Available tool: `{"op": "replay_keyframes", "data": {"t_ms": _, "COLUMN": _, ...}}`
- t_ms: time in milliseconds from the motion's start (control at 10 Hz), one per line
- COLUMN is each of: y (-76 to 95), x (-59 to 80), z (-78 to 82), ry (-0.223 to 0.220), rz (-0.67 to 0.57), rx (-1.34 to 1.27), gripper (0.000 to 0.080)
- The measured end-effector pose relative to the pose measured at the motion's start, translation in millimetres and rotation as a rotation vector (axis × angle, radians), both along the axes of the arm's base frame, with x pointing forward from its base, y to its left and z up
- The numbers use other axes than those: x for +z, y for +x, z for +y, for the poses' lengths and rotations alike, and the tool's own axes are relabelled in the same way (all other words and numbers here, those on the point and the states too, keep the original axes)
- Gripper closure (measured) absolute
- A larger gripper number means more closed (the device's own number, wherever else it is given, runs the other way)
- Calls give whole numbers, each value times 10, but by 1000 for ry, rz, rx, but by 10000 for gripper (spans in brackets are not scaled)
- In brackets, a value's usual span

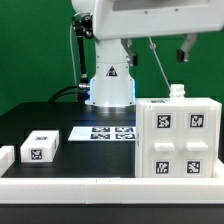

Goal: Assemble cabinet

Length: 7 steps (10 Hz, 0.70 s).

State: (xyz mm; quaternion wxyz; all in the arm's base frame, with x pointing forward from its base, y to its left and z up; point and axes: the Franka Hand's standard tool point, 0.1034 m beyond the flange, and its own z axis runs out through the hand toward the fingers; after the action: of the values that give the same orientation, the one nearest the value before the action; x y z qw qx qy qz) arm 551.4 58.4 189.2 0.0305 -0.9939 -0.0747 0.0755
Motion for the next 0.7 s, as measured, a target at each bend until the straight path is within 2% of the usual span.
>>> {"op": "replay_keyframes", "data": {"t_ms": 100, "y": -141, "x": -78, "z": -149, "ry": -1, "rz": -9, "rx": 12, "gripper": 150}}
{"op": "replay_keyframes", "data": {"t_ms": 200, "y": -184, "x": -178, "z": -238, "ry": -2, "rz": -17, "rx": 16, "gripper": 150}}
{"op": "replay_keyframes", "data": {"t_ms": 600, "y": -182, "x": -187, "z": -230, "ry": 2, "rz": -19, "rx": 17, "gripper": 150}}
{"op": "replay_keyframes", "data": {"t_ms": 700, "y": -261, "x": -292, "z": -402, "ry": 16, "rz": -30, "rx": 26, "gripper": 150}}
